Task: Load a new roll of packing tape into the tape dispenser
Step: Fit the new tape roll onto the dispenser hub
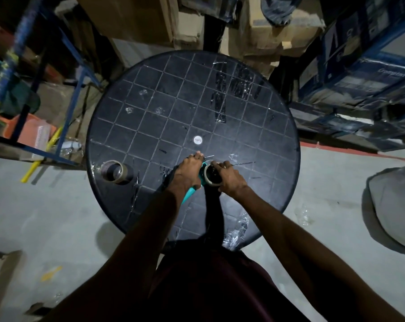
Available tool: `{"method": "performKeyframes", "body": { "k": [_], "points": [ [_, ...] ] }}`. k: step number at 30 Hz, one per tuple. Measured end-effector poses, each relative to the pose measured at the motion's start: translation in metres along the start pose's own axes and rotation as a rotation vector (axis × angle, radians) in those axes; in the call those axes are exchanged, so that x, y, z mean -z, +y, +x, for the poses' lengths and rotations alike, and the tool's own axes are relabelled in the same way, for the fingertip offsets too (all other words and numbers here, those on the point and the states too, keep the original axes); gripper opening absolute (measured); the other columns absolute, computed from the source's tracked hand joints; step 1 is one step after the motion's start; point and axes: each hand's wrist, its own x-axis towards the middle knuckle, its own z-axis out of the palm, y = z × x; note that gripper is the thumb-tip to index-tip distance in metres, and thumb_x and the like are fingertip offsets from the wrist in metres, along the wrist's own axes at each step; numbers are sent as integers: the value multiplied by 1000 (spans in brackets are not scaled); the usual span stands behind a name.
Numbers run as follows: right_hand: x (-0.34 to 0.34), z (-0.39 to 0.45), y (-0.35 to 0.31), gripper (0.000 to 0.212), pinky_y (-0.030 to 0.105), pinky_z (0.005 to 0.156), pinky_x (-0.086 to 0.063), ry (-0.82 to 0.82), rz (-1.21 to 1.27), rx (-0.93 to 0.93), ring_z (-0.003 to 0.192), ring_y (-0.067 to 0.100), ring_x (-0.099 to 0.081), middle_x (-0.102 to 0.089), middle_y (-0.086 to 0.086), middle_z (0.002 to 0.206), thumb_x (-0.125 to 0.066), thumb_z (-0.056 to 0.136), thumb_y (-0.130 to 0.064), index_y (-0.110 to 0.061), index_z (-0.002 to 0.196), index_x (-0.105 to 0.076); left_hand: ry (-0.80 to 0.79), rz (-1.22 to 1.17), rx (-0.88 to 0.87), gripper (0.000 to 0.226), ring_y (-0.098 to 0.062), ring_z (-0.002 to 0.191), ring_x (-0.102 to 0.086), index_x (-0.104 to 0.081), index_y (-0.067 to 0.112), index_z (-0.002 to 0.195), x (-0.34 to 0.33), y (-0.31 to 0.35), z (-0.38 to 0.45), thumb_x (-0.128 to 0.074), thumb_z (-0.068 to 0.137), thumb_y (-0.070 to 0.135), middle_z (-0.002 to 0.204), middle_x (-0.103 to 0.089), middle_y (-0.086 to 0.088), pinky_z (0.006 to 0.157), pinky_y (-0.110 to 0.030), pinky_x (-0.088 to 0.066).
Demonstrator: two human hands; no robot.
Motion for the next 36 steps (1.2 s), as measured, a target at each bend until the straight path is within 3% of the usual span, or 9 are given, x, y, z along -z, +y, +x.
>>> {"method": "performKeyframes", "body": {
  "k": [8, 15, 19, 23, 28, 36],
  "points": [
    [-6, 2, -8, 102, 47, 95, -53, 57, 12, -33, 118, 40, -57, -37, 19, 146, -82, 74, -5, -16, 158, -25, 14, 3, -33, 125, -32, 136, -45, -32, 11, 150, 3, 2, -1, -96, 44, 21, 157, -36, -10, 109, -43, -45],
    [-11, -2, -12, 106, 47, 98, -49, 75, 77, -104, 121, 40, -55, -42, 25, 141, -85, 78, -29, -3, 156, -19, 27, -5, -17, 120, -32, 133, -48, -36, 14, 146, 0, 4, 0, -94, 40, 17, 154, -38, -11, 106, -45, -48],
    [2, 4, -8, 105, 47, 95, -52, 45, 81, -94, 119, 40, -57, -49, 22, 134, -93, 64, -33, -11, 147, -34, 28, -14, -10, 125, -33, 134, -47, -35, 13, 147, -1, 4, 1, -97, 38, 19, 156, -37, -12, 107, -46, -47],
    [2, 8, -4, 112, 49, 100, -51, 3, -23, 19, 123, 41, -52, -41, 16, 143, -92, 64, -15, -23, 156, -28, 28, -20, -23, 121, -32, 132, -48, -36, 12, 146, 1, 4, 0, -97, 42, 19, 153, -41, -11, 110, -44, -44],
    [-11, 7, -9, 108, 46, 97, -53, 71, 12, -25, 119, 39, -57, -37, 19, 148, -87, 72, -14, -17, 158, -22, 27, -20, -9, 118, -32, 131, -48, -37, 14, 144, 2, 5, -2, -96, 41, 16, 152, -40, -10, 104, -47, -49],
    [-10, 9, -16, 102, 44, 100, -54, 100, 99, -93, 120, 36, -57, -42, 20, 143, -90, 71, -19, -11, 153, -30, 25, 0, -10, 117, -33, 128, -50, -39, 11, 143, 6, 8, -3, -96, 41, 16, 148, -44, -11, 105, -44, -48]
  ]
}}
